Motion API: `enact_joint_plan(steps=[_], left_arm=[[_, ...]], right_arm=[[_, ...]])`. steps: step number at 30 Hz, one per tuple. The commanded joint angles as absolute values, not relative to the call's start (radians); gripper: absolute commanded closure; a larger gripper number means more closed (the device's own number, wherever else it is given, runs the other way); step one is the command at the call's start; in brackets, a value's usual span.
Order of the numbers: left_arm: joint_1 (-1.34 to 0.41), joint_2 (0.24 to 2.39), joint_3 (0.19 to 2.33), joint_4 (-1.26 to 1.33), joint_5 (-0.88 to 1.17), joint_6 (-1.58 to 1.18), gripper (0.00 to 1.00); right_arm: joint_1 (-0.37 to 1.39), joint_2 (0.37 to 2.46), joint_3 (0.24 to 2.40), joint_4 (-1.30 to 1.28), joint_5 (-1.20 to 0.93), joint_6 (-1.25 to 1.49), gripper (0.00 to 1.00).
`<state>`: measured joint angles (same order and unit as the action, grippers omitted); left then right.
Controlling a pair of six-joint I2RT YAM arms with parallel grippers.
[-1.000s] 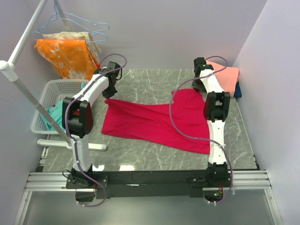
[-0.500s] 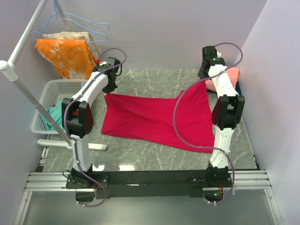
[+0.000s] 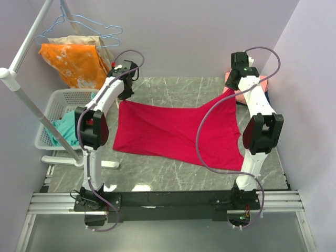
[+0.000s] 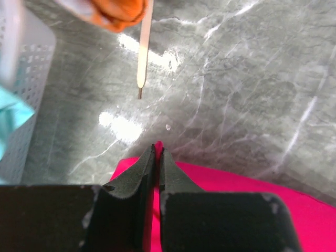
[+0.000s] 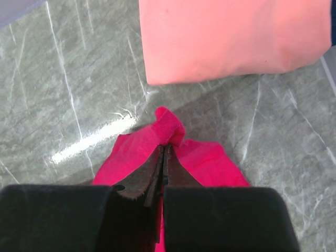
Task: Fold and stack the t-shirts
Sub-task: Fold the tshirt
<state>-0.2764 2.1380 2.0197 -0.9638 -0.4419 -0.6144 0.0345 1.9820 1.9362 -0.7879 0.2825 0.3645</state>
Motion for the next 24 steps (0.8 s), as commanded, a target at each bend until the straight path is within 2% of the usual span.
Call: enact_joint_plan(steps=[1,9,24], left_arm=[[-0.279,2.204,2.095,-1.002,-0.442,-0.594,0.97],[-0.279,2.236,2.052,-0.999,-0.471,-0.604,0.97],[-0.278,2.284,2.166,-1.008,-0.537,-0.63,0.99]], right_arm=[[0.025,1.896,1.916,-0.727,0.336,0.364,1.0],[0.018,1.888,1.948,-0.724,0.353,0.383,1.0],[-0.021,1.838,1.921,-0.715,0.361,0.43,1.0]])
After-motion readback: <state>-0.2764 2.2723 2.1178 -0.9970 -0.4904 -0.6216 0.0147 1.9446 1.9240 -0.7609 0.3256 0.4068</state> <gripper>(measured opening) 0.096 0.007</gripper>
